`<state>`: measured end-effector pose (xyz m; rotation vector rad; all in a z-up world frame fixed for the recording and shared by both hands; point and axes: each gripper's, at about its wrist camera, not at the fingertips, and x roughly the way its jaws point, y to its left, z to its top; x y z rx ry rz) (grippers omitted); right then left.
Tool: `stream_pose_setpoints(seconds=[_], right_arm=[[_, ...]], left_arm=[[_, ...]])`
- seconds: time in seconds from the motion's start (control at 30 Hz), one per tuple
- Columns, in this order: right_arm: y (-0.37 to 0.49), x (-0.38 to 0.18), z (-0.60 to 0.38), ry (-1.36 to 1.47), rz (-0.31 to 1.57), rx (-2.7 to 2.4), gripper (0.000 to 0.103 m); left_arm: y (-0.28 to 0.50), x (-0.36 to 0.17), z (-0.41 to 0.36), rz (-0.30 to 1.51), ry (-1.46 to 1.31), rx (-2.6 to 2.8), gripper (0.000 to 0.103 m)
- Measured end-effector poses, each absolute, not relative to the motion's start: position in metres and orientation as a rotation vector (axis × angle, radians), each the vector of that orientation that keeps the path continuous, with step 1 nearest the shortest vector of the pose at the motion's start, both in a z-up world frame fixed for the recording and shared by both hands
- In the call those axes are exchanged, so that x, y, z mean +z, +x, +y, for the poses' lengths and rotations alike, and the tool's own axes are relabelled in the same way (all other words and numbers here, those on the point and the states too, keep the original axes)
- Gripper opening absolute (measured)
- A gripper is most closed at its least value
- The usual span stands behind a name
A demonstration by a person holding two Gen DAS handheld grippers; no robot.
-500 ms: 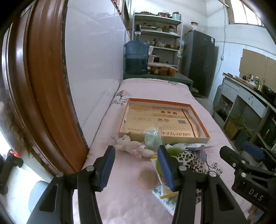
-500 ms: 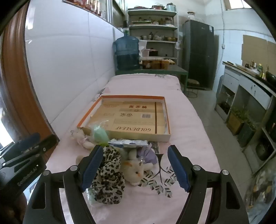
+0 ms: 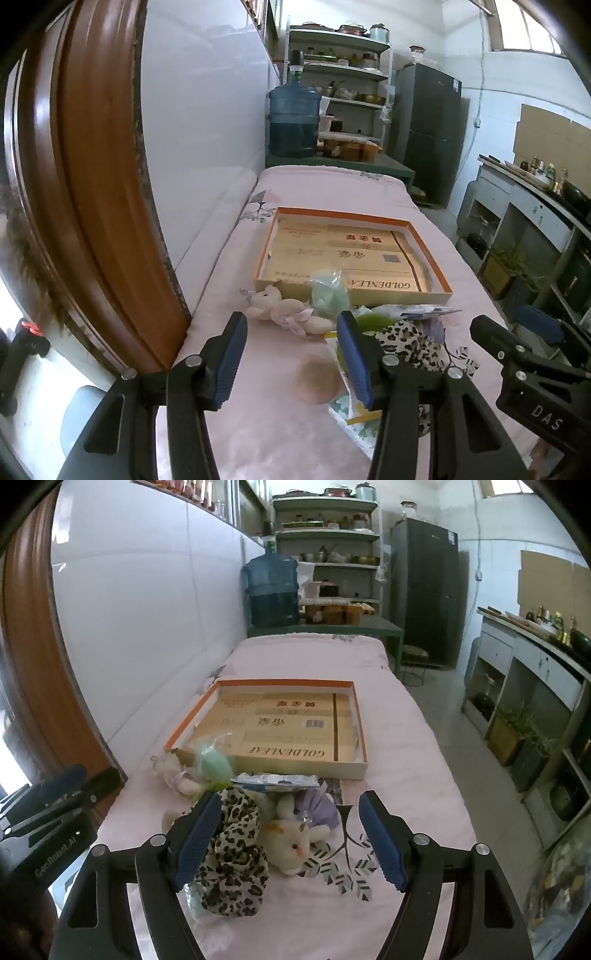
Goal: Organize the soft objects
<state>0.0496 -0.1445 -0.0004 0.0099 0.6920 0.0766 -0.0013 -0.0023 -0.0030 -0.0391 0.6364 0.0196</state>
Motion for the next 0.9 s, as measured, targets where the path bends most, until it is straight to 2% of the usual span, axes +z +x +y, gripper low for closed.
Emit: stream_pose_setpoints(seconds=[0.9], right_arm=[[0.046,-0.013,-0.143,0.013,0.725,0.105,0.079]], left_arm=[[0.001,-0.010,0.007,0.663,-0.052,0.040,0.051]])
